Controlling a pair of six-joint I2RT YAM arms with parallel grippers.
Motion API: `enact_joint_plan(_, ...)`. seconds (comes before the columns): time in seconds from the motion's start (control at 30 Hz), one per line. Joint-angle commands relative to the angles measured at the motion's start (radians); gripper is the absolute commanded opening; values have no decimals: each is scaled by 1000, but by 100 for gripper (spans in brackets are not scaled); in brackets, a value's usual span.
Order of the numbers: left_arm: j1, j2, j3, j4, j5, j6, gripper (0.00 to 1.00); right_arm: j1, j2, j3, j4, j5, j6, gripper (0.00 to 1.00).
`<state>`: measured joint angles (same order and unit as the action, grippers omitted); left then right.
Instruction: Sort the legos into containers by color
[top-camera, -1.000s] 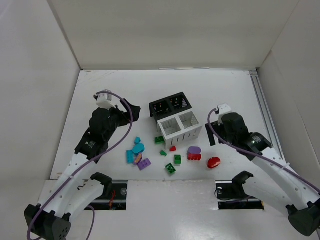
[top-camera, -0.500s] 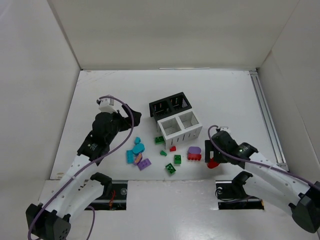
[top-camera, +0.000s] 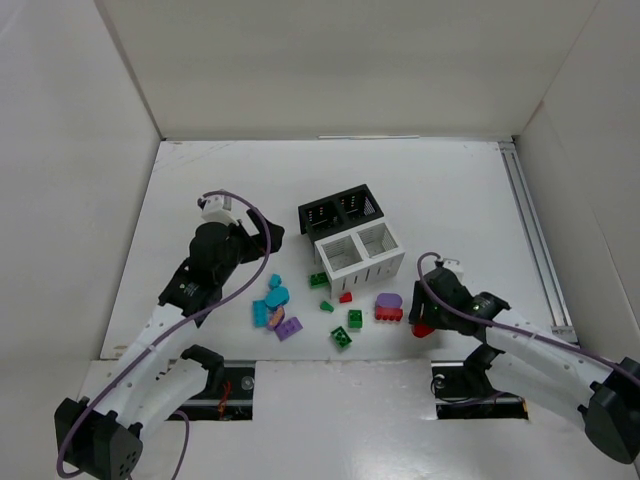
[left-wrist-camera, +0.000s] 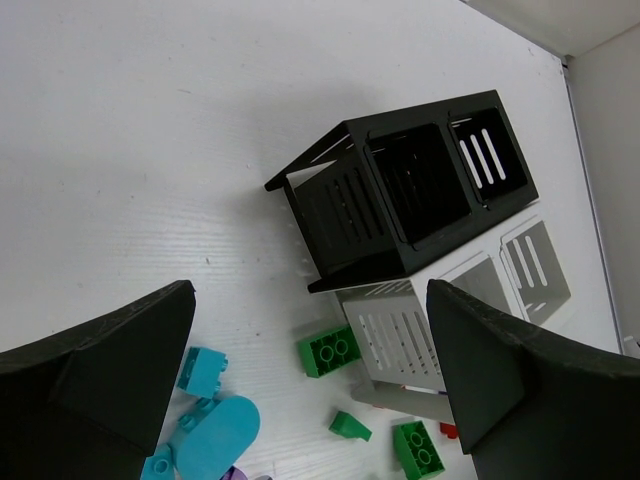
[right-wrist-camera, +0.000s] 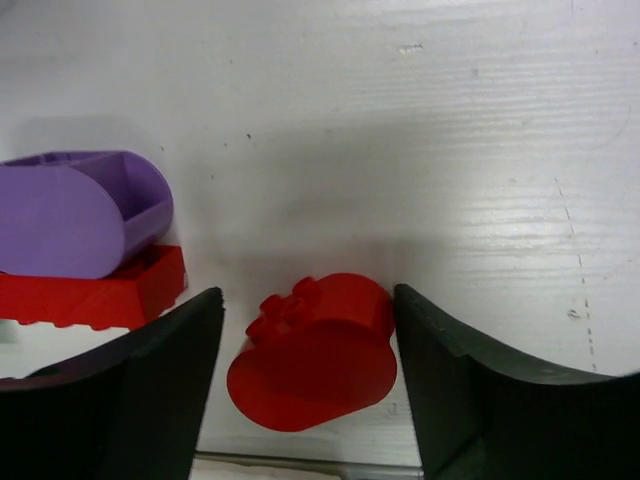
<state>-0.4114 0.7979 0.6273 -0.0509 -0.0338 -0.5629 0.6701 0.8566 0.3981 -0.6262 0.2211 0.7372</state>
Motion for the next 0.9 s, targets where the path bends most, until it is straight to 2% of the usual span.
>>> enact_joint_plan(0.0,0,-8,-5,13,9,-11,100,11,1,-50,88,-19,54,71)
enact_joint_plan(0.2,0,-8,-5,-6,9,-31,100,11,1,-50,102,0,41,39)
enact_joint_plan(0.3,0,-19,-5,-6,9,-42,100,11,1,-19,76,21,22,31)
enact_joint_plan(0.53,0,-46,-15,-15,9,-60,100,11,-37,60,-12,78,-61,20)
enact_joint_plan(0.73,0,-46,-15,-15,40,-60,100,11,-79,240,-56,130,-208,19)
enact_joint_plan(0.83,0,-37,-15,-15,40,-60,100,11,-67,265,-99,118,-222,17)
enact_joint_plan(0.87,0,-37,-15,-15,40,-60,100,11,-67,265,-131,118,-213,20)
